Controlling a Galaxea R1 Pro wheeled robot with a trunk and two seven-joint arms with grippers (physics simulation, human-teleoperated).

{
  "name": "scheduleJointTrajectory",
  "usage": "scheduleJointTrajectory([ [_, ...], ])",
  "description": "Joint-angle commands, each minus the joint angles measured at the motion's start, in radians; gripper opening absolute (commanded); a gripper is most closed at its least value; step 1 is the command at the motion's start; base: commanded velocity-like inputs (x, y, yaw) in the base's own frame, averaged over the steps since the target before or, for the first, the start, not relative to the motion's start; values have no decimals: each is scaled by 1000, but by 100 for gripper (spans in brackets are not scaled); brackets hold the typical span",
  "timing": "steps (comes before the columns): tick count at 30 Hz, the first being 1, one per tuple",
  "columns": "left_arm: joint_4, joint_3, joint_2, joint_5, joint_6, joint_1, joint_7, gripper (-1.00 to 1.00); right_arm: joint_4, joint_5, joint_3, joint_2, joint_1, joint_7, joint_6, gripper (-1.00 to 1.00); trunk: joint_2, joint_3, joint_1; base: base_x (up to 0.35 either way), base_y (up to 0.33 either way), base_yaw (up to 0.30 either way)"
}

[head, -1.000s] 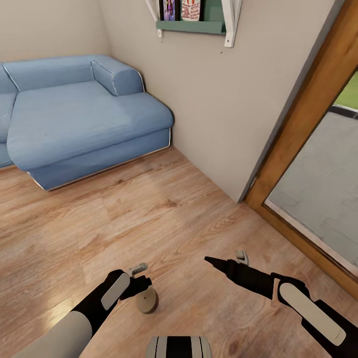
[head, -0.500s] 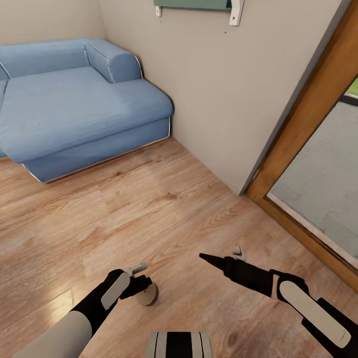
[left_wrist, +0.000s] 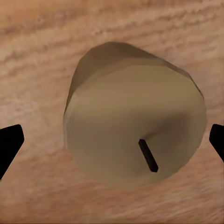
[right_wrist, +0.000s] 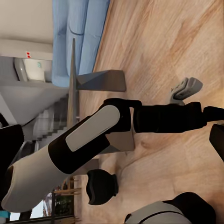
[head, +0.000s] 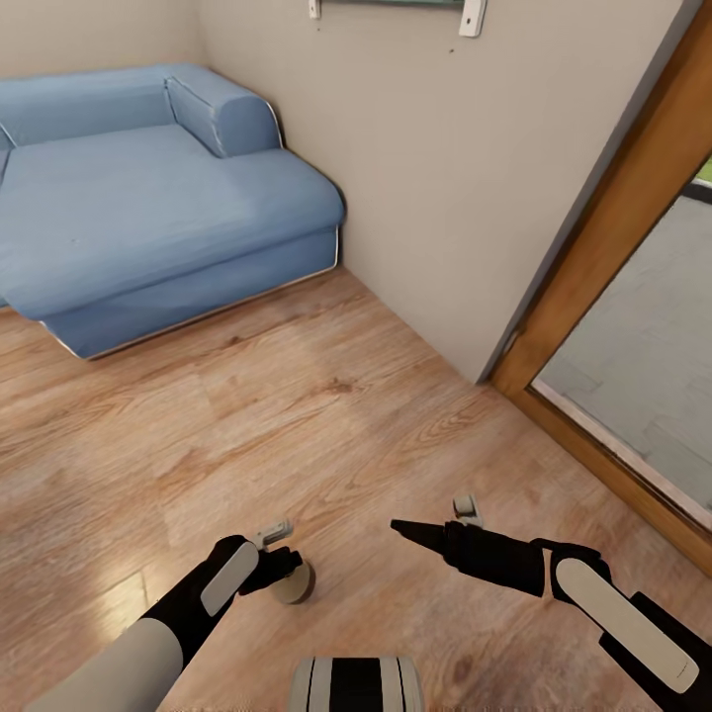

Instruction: Place each of the two pumpkins and all three candles from the living room inside a cabinet in the living room (use any cabinet), then make sure every cabinet is closed, and position the cauldron so it is next to a table in the living room.

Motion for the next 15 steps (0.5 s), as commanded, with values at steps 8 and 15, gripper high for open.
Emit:
scheduleJointTrajectory([
  [8,-3,-13,0,10,-35,-1,10,100,0,-5,-1,-1,-1,1,2,100,-2,-24,2,0,0,0],
  [15,-4,-38,-1,11,-44,-1,8,100,0,-5,-2,-2,-1,1,2,100,-2,-24,2,0,0,0],
])
